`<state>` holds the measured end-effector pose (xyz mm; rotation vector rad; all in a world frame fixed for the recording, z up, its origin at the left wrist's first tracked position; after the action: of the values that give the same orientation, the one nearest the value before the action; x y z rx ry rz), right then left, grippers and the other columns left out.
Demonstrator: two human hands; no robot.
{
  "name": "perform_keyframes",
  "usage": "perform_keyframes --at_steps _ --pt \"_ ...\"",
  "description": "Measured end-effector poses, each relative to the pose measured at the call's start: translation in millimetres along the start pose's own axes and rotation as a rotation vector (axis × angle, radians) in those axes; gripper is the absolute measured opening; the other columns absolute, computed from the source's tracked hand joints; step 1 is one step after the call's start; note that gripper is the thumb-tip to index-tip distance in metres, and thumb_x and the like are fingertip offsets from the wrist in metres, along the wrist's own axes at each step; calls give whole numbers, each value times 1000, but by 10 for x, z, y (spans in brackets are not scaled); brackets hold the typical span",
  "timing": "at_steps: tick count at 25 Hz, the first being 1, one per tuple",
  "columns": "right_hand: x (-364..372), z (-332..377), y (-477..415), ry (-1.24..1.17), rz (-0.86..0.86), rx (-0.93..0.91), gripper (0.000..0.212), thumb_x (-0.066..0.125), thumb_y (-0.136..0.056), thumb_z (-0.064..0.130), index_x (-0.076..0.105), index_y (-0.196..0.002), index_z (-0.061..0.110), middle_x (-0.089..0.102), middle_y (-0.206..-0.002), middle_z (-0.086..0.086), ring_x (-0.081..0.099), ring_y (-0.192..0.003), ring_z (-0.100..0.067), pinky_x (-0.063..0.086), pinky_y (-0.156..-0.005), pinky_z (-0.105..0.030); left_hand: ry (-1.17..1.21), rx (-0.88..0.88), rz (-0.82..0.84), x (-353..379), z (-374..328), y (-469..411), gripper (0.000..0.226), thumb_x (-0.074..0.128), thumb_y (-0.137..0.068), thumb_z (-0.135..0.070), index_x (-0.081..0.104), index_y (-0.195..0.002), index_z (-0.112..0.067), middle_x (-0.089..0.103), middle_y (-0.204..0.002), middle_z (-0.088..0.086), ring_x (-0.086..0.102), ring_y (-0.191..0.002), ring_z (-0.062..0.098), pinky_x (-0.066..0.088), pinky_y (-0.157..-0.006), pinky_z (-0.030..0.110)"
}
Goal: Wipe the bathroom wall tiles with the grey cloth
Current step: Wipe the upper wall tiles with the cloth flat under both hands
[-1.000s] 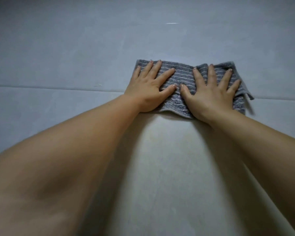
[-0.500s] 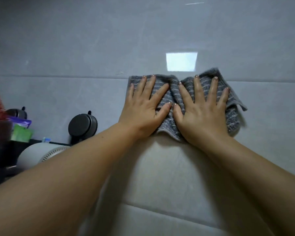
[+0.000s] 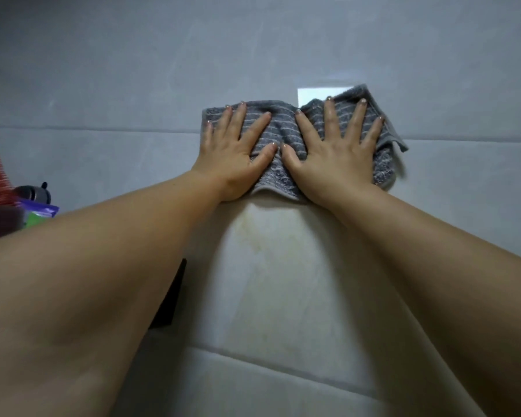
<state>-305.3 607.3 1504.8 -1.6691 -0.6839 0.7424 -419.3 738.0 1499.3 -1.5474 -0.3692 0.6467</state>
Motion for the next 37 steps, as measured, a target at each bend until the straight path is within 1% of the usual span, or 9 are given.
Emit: perform_keyframes --at_steps 5,7,10,13,19,25,30,34,37 --pt "23 -21 433 -23 4 -74 63 15 -95 61 3 -153 40 -9 -163 -4 -16 -145 -43 -13 -113 -63 53 -72 -9 101 -225 493 69 11 -90 -65 6 -155 -41 -7 -166 0 -13 -151 19 -10 -121 47" --pt "39 -120 632 -18 1 -90 63 16 -96 58 1 -154 39 -10 -163 -5 -17 -146 -42 -13 -114 -62 52 -49 -25 154 -408 692 74 5 -87 -66 7 -155 -39 -7 -166 1 -13 -151 18 -9 -121 47" --pt "41 -450 814 16 -9 -88 65 11 -92 60 2 -153 39 -8 -163 -5 -14 -147 -40 -10 -115 -61 48 15 -46 212 -728 836 73 5 -88 -65 10 -155 -38 -3 -166 1 -10 -152 19 -5 -121 49" --pt "-4 -832 924 60 -20 -28 70 10 -87 66 6 -153 41 -3 -164 -4 -12 -147 -38 -10 -115 -59 31 109 -62 233 -992 783 69 10 -90 -64 13 -154 -40 1 -166 2 -6 -152 21 -2 -121 51" --pt "-143 -1204 771 67 16 136 74 9 -86 72 0 -153 40 -9 -163 -4 -15 -147 -37 -10 -116 -59 14 218 -26 171 -1285 347 70 8 -89 -67 9 -154 -44 -2 -166 0 -7 -152 20 -6 -121 48" --pt "-166 -1111 132 54 -7 236 77 16 -87 74 3 -154 38 -9 -163 -5 -14 -146 -41 -9 -115 -62 5 200 -5 27 -1103 -341 60 23 -98 -63 7 -153 -46 -5 -166 -1 -9 -152 19 -6 -122 47" --pt "-173 -804 -351 31 0 152 75 15 -88 74 4 -153 39 -8 -163 -3 -13 -147 -41 -11 -115 -62 9 125 -10 -67 -696 -684 60 23 -98 -64 7 -153 -46 -3 -166 0 -7 -152 18 -6 -122 45" --pt "-106 -472 -412 24 -4 46 74 12 -88 74 4 -153 41 -7 -163 -2 -13 -146 -41 -11 -114 -62 -11 62 -41 -51 -313 -538 60 22 -98 -64 8 -153 -46 -2 -166 1 -6 -152 19 -5 -122 46" --pt "-53 -298 -259 2 -22 15 71 13 -90 71 4 -153 39 -8 -163 -4 -14 -146 -42 -13 -114 -62 1 12 -50 -22 -220 -328 64 19 -93 -65 8 -153 -46 -1 -166 1 -5 -152 19 -5 -122 46"
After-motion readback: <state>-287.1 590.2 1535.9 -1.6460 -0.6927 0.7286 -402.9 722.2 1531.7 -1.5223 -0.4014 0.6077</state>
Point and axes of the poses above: each hand's wrist, its own y-axis away from the middle knuckle, its own x-axis out of the palm, z = x × y, the point moved 2 cm from there along -y, towards the middle knuckle
